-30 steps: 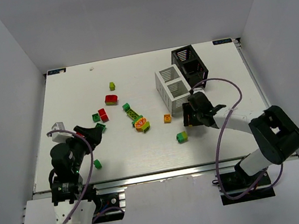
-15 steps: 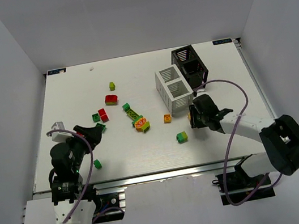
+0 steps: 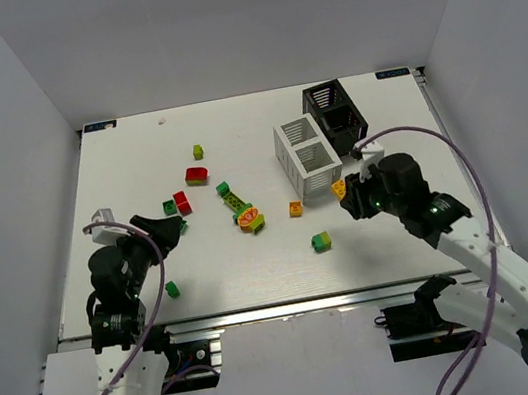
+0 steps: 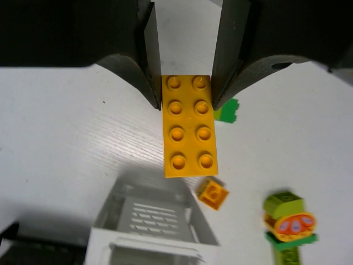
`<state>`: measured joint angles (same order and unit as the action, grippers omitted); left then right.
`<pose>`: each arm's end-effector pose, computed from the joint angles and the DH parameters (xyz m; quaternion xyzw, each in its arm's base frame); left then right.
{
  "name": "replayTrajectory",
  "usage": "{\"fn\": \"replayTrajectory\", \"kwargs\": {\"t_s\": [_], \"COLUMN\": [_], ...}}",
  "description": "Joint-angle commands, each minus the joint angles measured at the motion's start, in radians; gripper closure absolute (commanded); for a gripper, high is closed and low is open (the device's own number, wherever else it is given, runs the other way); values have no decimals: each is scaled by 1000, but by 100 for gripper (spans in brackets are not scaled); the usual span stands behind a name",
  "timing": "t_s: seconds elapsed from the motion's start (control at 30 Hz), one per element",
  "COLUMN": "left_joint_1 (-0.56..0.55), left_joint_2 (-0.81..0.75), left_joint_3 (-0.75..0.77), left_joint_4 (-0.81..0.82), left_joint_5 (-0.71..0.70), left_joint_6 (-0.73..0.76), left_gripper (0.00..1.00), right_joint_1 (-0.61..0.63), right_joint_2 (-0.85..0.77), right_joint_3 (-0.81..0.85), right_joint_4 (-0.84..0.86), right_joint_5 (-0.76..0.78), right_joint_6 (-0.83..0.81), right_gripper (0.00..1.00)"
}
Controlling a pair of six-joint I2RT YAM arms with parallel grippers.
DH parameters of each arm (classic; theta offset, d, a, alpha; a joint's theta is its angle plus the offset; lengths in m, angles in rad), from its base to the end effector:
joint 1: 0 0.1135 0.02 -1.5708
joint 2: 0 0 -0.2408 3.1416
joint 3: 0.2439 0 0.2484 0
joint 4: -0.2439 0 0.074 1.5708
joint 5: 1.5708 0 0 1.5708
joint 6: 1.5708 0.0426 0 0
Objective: Sort the legos into containers by color
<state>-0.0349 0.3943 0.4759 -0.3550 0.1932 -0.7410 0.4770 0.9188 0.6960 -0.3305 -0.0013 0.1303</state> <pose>0.1442 -0.0132 0.2542 -0.2196 0.7644 -0.2986 0.5276 0.1967 0.1017 0.2489 -0.1509 0.8602 0.1462 0.4646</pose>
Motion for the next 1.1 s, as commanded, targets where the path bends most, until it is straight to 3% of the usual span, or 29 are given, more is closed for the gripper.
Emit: {"fn": "replayTrajectory", "kwargs": {"t_s": [0.0,0.1,0.2,0.33,0.53,0.8,1.07], "left_joint_1": [1,0,1,0,1,0,0], "left_joint_2": [18,34,57,74,35,9,-14], "left_joint_3": [17,10,10,30,27,30,33], "left_joint_4": [50,63,89,90,73,21,-24], "left_joint_5": [26,34,48,63,60,43,18], "left_joint_6": [0,-1,2,9,-3,-5,-14], "left_gripper": [18,18,18,18,18,18,18], "right_joint_1": [-6,-21,-86,-248,-369,-380,-379], "right_joint_2": [-106,-110,13,256,594,926,1100], "right_joint_3": [66,100,196,351,650,965,1073], "right_joint_4": [-68,7,88,160,199,320,423], "right_joint_5": [-161,-192,-204,-345,-402,-445,-430], "right_joint_6": [-191,-334,-373,-368,-327,-270,-219], "right_gripper": [100,100,100,100,100,100,100]}}
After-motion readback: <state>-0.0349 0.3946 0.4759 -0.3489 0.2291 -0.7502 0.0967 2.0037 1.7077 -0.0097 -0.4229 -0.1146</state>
